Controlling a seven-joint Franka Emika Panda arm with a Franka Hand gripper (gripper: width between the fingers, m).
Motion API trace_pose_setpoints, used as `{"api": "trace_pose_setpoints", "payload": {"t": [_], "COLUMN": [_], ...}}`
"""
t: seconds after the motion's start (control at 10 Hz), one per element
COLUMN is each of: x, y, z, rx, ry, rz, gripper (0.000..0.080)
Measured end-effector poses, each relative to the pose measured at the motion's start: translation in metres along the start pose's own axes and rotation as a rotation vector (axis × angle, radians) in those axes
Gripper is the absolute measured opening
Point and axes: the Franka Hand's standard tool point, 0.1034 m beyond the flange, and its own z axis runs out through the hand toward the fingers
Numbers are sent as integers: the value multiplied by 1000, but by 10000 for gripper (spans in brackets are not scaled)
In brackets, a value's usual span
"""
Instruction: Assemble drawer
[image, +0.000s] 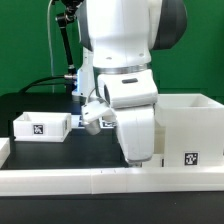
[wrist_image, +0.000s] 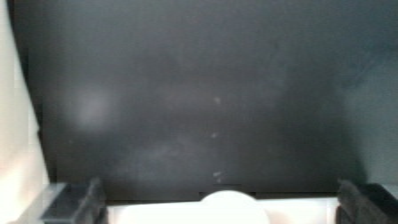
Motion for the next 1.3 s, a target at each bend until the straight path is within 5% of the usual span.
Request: {"api": "trace_pose_setpoints", "payload": {"t": [0.2, 0.5, 1.0, 1.3], "x": [21, 20, -55, -74], "y": [0, 2, -3, -44], "z": [1, -2, -13, -26], "rx": [1, 4, -20, -45], "ry": [5, 3, -12, -27], "rz": [9, -7, -37, -1], "gripper": [649, 649, 649, 649]}}
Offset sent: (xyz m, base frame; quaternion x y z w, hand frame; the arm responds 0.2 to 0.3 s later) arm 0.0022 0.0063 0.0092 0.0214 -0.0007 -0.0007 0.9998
